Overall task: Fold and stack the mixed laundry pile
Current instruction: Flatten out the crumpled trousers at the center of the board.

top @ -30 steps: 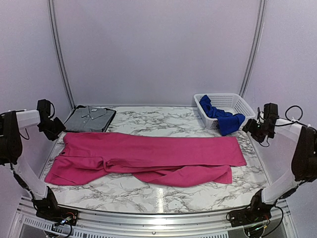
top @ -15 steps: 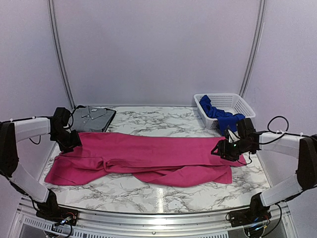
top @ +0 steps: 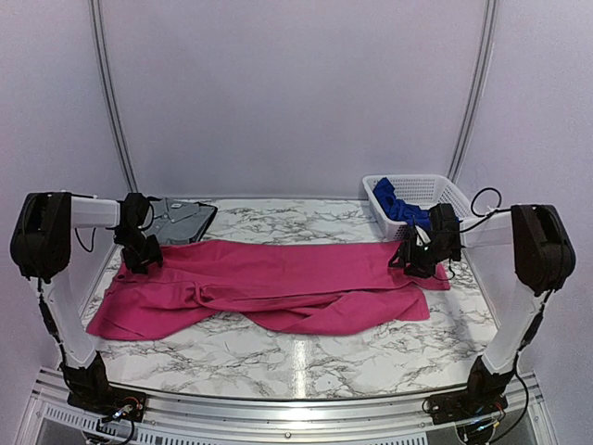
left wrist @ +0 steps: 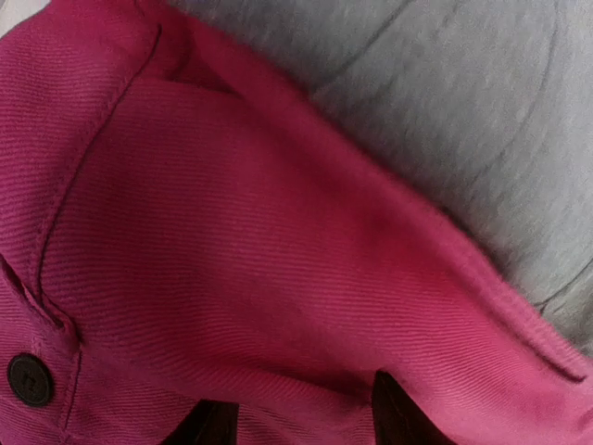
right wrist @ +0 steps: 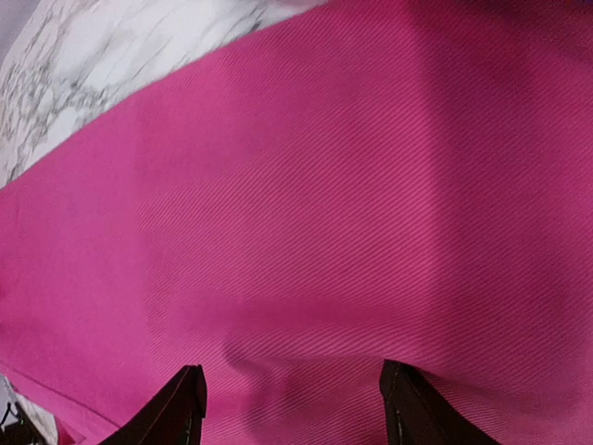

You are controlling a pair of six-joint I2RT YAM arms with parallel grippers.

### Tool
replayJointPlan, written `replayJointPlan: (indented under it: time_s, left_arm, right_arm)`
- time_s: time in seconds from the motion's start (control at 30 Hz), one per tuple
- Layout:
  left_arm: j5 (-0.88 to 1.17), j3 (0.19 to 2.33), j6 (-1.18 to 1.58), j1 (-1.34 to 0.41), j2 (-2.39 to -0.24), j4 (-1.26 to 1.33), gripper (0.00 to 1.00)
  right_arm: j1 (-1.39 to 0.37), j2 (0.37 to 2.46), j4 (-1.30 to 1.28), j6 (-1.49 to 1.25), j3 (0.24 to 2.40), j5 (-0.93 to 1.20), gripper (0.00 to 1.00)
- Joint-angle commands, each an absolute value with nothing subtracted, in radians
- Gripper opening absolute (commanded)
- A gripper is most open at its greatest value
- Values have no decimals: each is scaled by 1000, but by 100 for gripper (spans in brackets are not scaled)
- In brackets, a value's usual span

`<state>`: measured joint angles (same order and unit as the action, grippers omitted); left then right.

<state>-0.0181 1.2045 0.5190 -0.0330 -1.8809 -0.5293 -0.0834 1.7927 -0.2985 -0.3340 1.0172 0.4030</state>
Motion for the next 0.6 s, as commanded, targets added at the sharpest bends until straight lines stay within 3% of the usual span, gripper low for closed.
replayJointPlan:
  time_s: [0.0, 0.2, 0.4, 0.43, 0.47, 0.5, 0.57]
  left_arm:
    - [20, 1311, 504, 24, -1869, -543, 54]
    - [15, 1121, 556, 25, -1574, -602, 70]
    - [25, 901, 691, 25, -1346, -698, 72]
    - [30, 875, 722, 25, -1314, -711, 79]
    - [43, 851, 755, 24, -1282, -721, 93]
    - [62, 828, 785, 24, -1256, -726, 98]
    - [78, 788, 851, 23, -1207, -739, 99]
  right_arm:
    - [-38, 1765, -435, -238, 1110, 387, 65]
    - [-38, 1465, -552, -236, 970, 394, 73]
    - [-38, 1303, -638, -291, 794, 314, 72]
    - [-38, 1297, -649, -298, 781, 299, 72]
    - [-38, 1294, -652, -306, 770, 285, 72]
    - [-38, 1293, -646, -323, 762, 280, 72]
    - [-38, 1307, -631, -351, 751, 275, 72]
